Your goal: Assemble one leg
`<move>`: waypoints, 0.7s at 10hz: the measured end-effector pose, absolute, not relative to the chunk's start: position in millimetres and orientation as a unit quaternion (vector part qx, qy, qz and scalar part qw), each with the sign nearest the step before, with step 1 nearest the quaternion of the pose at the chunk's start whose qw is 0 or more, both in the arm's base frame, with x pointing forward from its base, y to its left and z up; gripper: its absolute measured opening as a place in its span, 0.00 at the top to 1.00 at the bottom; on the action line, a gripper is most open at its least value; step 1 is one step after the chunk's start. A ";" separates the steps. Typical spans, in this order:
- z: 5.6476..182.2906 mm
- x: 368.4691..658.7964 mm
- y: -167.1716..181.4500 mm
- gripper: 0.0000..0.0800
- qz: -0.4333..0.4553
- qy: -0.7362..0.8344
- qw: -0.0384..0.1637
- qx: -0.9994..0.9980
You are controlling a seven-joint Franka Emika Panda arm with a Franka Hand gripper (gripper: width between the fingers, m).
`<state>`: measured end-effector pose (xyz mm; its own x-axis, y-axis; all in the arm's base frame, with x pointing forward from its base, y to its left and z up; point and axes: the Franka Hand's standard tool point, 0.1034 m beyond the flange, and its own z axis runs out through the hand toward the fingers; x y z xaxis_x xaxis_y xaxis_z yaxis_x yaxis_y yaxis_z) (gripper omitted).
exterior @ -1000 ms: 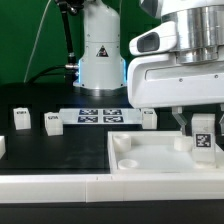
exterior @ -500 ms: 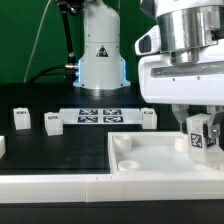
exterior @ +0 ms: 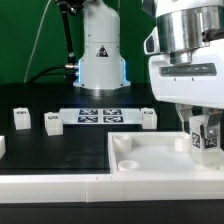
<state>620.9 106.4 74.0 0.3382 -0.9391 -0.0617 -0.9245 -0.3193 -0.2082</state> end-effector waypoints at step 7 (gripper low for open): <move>71.4 621.5 117.9 0.19 -0.042 0.208 0.060 -0.975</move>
Offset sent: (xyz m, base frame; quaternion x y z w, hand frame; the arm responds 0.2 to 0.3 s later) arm 0.0039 0.0081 -0.0009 -0.0438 -0.0025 -0.3177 0.9472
